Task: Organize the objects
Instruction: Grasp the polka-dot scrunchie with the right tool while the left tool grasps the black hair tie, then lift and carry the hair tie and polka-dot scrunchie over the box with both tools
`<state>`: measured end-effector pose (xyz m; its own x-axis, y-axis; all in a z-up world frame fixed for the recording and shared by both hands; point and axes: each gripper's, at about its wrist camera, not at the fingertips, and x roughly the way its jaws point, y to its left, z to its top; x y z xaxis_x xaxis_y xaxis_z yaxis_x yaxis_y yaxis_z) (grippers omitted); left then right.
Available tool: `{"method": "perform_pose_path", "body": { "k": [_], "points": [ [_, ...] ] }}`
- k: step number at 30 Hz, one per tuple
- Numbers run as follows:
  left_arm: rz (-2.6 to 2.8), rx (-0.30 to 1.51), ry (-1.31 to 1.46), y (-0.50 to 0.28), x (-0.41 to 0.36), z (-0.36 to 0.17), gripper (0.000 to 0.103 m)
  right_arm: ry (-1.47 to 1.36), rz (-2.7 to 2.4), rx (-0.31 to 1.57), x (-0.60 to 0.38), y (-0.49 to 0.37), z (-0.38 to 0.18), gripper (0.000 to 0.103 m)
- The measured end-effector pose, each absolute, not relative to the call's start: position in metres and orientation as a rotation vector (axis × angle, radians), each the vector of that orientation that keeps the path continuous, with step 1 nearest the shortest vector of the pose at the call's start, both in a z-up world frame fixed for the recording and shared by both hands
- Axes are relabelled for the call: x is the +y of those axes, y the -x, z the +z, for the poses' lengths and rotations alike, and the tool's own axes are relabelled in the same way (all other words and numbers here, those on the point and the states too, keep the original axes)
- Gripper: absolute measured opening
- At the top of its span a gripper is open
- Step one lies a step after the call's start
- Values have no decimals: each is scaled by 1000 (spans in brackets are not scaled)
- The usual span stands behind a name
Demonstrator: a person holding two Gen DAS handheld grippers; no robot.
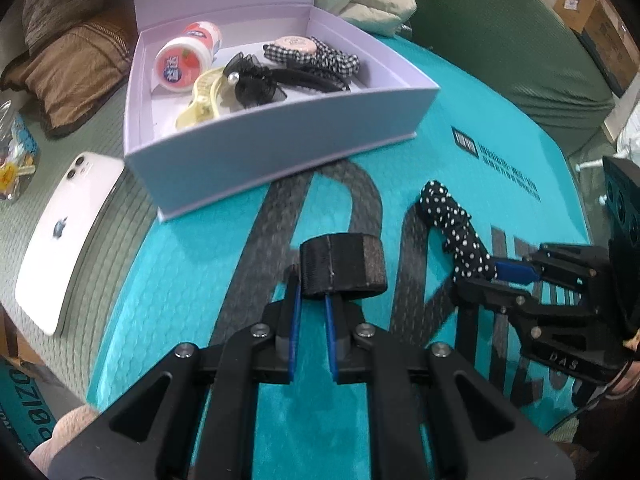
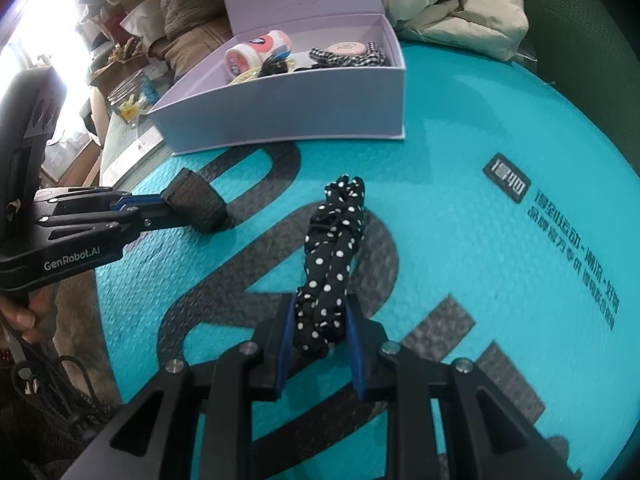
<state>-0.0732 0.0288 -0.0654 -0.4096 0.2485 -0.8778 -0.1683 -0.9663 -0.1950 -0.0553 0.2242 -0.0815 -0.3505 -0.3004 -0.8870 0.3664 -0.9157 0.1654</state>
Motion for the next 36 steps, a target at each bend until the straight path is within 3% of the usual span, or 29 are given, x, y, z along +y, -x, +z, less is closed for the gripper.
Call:
{"method": "perform_pose_path", "body": {
  "k": [7, 10, 13, 15, 17, 20, 25, 31, 33, 36],
  "points": [
    [2433, -110, 1564, 50, 19, -66, 11, -1478, -2279, 111, 214, 42, -81, 24],
    [2422, -102, 1563, 44, 20, -68, 17, -1483, -2281, 119, 211, 41, -81, 24],
    [2417, -93, 1550, 39, 23, -67, 33, -1483, -2284, 132, 209, 39, -81, 24],
    [2436, -80, 1543, 36, 27, -66, 57, -1484, -2288, 136, 209, 39, -81, 24],
    [2461, -85, 1523, 35, 29, -65, 66, -1484, -2289, 136, 209, 39, -80, 26],
    [2466, -119, 1506, 37, 31, -65, 69, -1479, -2289, 133, 208, 39, -80, 30],
    [2472, -149, 1526, 47, 35, -71, 70, -1471, -2309, 122, 210, 39, -80, 37],
    [2494, -146, 1491, 52, 41, -73, 69, -1449, -2340, 119, 213, 40, -81, 38],
    [2504, -127, 1486, 52, 44, -74, 55, -1443, -2349, 104, 214, 41, -81, 38],
    [2526, -74, 1485, 50, 47, -75, 44, -1432, -2357, 110, 213, 41, -81, 37]
  ]
}}
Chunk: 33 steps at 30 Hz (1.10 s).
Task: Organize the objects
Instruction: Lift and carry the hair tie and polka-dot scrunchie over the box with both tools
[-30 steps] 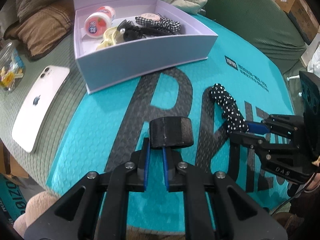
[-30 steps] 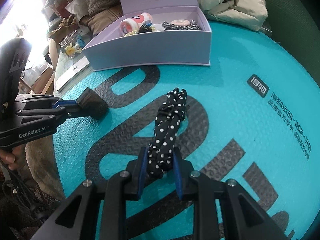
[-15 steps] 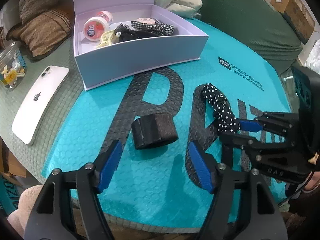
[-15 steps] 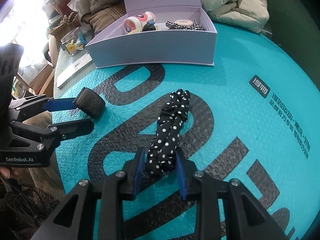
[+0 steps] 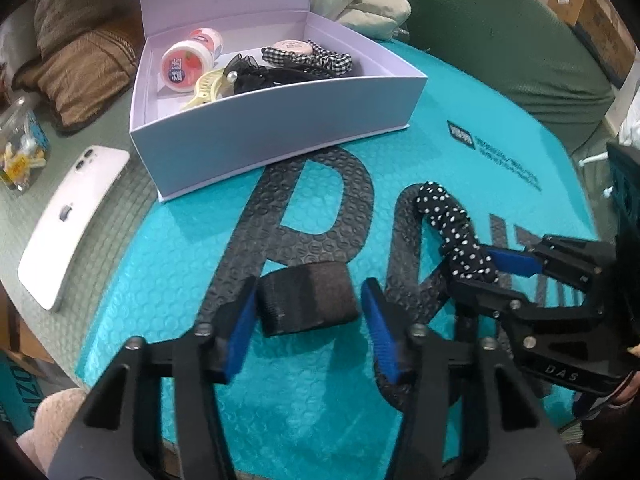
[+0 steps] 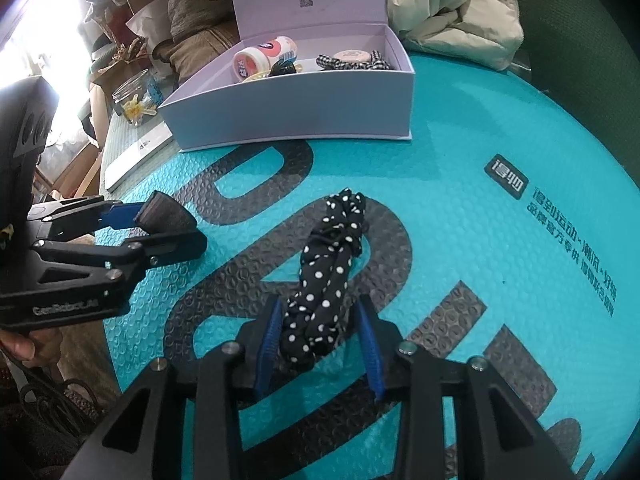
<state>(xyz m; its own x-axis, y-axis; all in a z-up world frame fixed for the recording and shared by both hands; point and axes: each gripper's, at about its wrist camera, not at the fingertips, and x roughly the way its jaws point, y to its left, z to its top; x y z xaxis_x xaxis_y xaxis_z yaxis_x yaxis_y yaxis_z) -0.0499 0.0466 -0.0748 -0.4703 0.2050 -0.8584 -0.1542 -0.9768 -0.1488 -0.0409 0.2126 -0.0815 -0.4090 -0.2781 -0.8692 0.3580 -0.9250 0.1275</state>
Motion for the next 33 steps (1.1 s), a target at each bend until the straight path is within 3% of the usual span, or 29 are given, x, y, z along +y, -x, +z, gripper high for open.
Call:
{"method": "perform_pose_path", "body": {
  "k": [3, 6, 9, 33],
  "points": [
    [2528, -75, 1477, 47, 46, -75, 43, -1422, -2363, 116, 210, 42, -82, 37],
    [2523, -71, 1480, 46, 47, -75, 43, -1419, -2370, 145, 208, 43, -82, 21],
    [2511, -62, 1484, 44, 48, -74, 43, -1421, -2359, 134, 208, 43, -82, 18],
    [2535, -91, 1459, 33, 39, -34, 43, -1309, -2345, 198, 197, 28, -38, 17]
  ]
}}
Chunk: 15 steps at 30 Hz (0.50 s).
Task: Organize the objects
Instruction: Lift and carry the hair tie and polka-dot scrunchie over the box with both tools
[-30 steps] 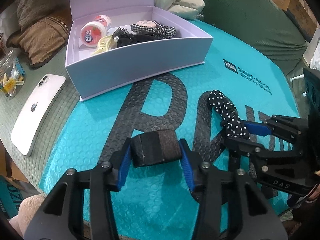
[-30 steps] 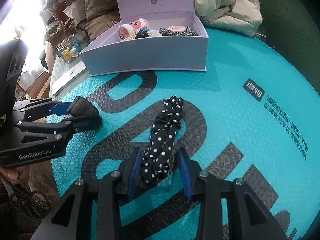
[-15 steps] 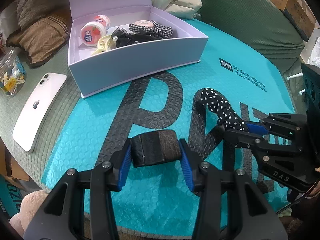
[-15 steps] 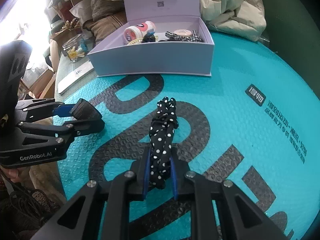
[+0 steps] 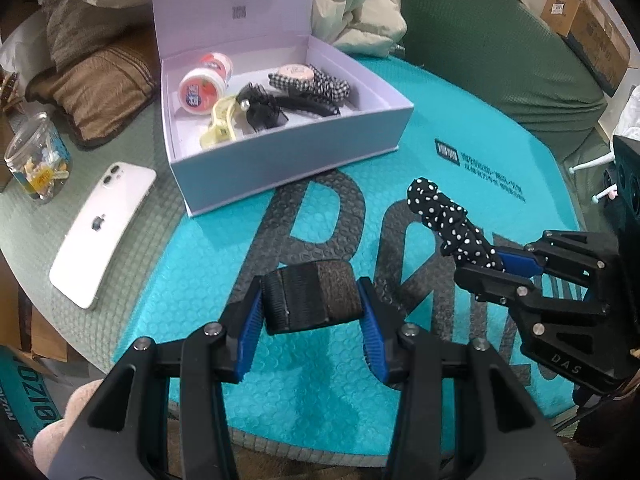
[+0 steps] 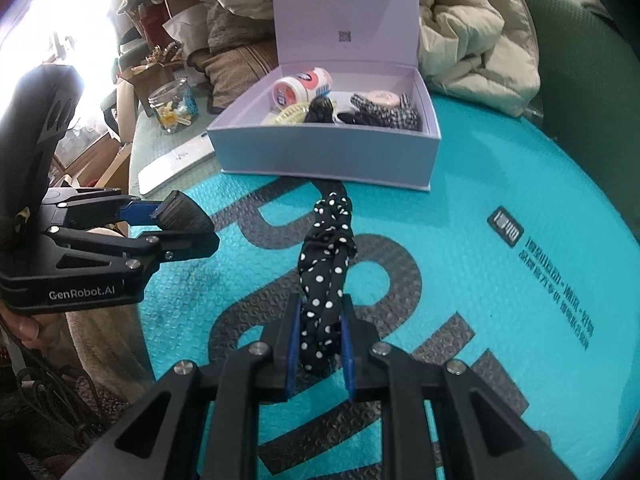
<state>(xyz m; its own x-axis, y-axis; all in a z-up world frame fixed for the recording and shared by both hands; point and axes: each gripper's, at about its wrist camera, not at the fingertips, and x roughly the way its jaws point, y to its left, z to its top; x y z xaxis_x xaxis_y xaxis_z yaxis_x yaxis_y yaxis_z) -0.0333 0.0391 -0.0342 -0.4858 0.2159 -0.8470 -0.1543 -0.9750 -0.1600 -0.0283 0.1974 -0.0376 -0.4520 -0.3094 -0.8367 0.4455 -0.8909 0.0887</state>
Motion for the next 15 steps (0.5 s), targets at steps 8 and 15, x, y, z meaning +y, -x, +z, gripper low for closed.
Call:
{"method": "perform_pose_path", "body": {
  "k": [8, 15],
  "points": [
    [2567, -64, 1423, 40, 35, -8, 43, -1246, -2371, 230, 195, 34, -12, 17],
    [2596, -43, 1394, 51, 32, 12, 43, -1191, -2376, 256, 191, 42, 7, 17]
  ]
}}
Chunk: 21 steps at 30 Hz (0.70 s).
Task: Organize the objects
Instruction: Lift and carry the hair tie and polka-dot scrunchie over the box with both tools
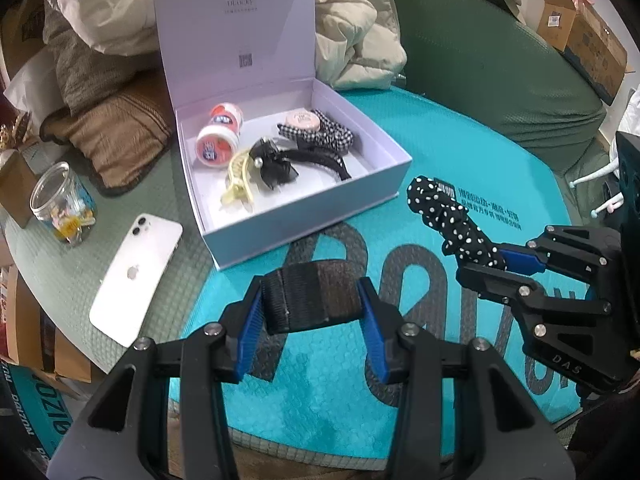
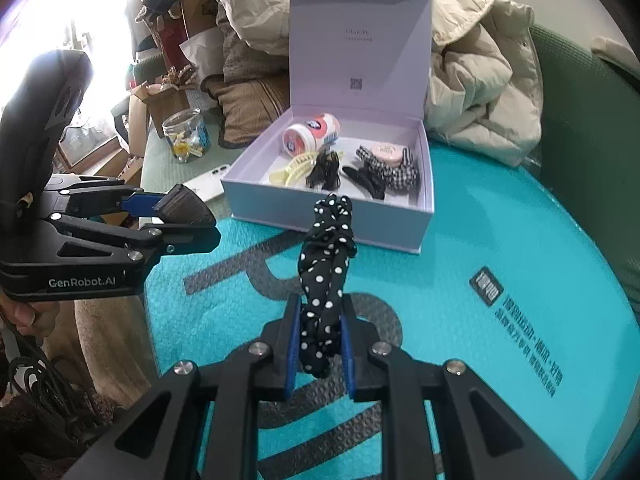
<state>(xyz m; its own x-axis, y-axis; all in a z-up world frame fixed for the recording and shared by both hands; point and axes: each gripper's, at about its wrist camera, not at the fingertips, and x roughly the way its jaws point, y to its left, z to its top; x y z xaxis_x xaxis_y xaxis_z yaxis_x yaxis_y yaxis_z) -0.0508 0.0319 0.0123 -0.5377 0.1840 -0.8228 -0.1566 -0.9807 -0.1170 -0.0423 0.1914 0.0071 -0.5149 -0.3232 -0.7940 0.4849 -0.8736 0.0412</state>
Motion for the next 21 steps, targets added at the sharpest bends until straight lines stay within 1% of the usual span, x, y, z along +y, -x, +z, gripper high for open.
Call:
{"method": "perform_pose_path", "body": {
  "k": [10, 21],
  "points": [
    [2626, -3, 1362, 78, 26, 28, 43, -1141, -2371, 282, 184, 65, 23, 17],
    [2617, 4, 1396, 114, 20, 19, 43, -1139, -2357, 289, 179, 102, 23, 17]
  ]
}}
